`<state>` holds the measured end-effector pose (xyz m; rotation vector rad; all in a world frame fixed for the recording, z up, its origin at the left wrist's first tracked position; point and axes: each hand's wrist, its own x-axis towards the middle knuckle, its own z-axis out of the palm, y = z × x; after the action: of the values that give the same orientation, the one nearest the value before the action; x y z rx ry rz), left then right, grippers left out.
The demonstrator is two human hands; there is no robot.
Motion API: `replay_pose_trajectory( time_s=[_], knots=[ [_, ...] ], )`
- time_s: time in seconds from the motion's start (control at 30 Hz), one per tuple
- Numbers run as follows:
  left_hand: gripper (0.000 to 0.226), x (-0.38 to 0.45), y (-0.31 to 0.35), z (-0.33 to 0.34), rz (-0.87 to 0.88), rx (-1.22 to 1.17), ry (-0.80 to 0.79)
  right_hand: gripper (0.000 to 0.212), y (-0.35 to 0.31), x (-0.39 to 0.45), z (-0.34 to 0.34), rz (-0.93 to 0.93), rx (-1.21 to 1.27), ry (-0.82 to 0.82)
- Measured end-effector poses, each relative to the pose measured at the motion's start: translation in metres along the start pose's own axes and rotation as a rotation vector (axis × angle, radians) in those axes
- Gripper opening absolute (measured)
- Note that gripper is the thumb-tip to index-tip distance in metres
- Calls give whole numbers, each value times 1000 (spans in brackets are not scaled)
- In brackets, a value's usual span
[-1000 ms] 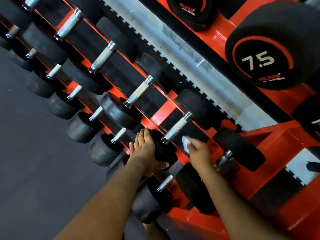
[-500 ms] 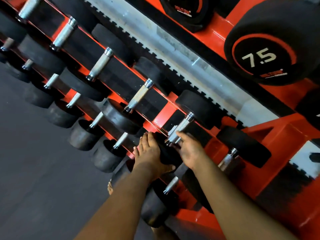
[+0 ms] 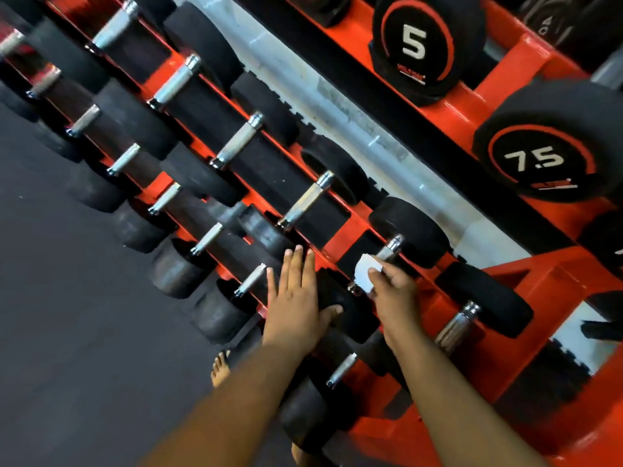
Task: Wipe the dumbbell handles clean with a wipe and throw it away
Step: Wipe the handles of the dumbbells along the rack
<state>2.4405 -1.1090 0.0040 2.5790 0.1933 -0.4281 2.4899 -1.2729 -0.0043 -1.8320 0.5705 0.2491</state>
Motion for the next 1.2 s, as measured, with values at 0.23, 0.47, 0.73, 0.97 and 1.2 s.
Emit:
replay_pose_trajectory(
  time_s=[0.23, 0.47, 0.73, 0.97, 1.2],
  knots=[
    [116, 59, -52, -39, -69, 66, 43, 34, -46, 26, 69, -570, -510, -134],
    [137, 107, -62, -60, -122, -10, -101, 39, -46, 82, 123, -1116, -1021, -196],
    [144, 115, -67, -63, -111, -50, -200, 80, -41, 109, 99, -1050, -1621, -207],
    [143, 116, -69, -67, -106, -83, -247, 80, -33, 101, 104, -1191, -1694, -419],
    [146, 114, -71, -65, -108, -125, -220, 75, -23, 100, 117, -1151, -1661, -344]
  ],
)
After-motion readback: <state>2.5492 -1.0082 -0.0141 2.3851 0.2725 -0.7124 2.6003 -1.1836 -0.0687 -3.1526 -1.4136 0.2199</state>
